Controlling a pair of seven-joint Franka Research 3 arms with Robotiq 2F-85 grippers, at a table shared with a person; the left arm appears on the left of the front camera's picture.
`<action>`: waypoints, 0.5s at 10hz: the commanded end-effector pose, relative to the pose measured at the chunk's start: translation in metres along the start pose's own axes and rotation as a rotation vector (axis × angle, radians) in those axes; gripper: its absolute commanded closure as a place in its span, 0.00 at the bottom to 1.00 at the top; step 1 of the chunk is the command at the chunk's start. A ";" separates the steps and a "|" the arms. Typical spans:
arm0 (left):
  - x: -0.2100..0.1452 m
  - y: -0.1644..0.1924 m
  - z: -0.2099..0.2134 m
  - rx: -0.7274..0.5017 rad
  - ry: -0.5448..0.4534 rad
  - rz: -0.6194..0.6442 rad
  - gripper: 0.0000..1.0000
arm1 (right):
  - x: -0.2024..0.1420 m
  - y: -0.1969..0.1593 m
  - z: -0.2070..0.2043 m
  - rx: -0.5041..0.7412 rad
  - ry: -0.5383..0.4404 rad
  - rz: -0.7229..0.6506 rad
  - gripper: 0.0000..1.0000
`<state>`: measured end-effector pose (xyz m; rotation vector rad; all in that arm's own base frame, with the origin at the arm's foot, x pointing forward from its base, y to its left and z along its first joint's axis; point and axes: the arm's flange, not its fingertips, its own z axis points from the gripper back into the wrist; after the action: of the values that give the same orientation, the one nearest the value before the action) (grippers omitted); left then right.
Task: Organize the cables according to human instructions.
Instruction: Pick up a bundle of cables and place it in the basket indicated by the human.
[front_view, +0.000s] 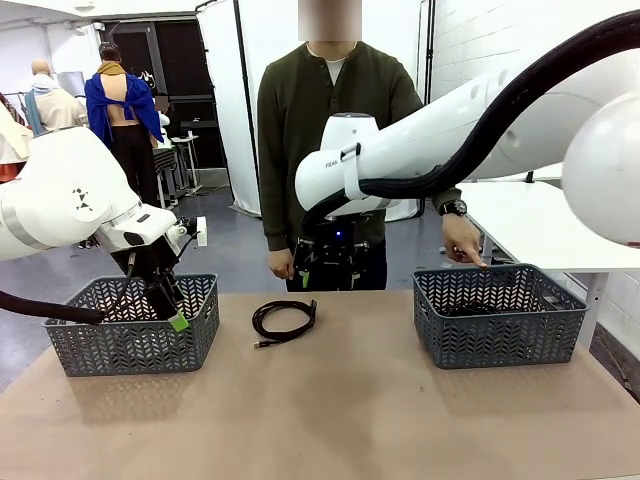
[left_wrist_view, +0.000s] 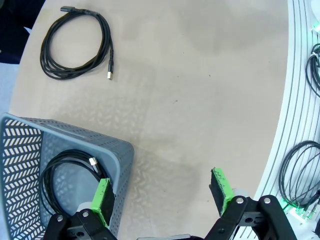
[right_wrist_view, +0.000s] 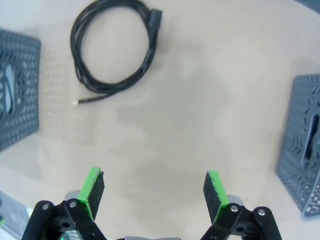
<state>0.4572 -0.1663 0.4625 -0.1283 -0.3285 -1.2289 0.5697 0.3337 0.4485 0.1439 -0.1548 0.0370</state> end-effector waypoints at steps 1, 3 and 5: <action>0.002 0.002 0.001 0.005 0.002 0.002 0.00 | 0.013 0.013 -0.016 -0.067 -0.065 -0.124 0.00; 0.002 0.002 0.001 0.005 0.002 0.002 0.00 | 0.023 0.012 -0.032 -0.080 -0.085 -0.189 0.00; 0.002 0.002 0.001 0.005 0.002 0.002 0.00 | 0.028 0.016 -0.044 -0.062 -0.062 -0.226 0.00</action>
<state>0.4573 -0.1664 0.4623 -0.1286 -0.3282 -1.2289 0.5972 0.3471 0.4138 0.1024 -0.1923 -0.1648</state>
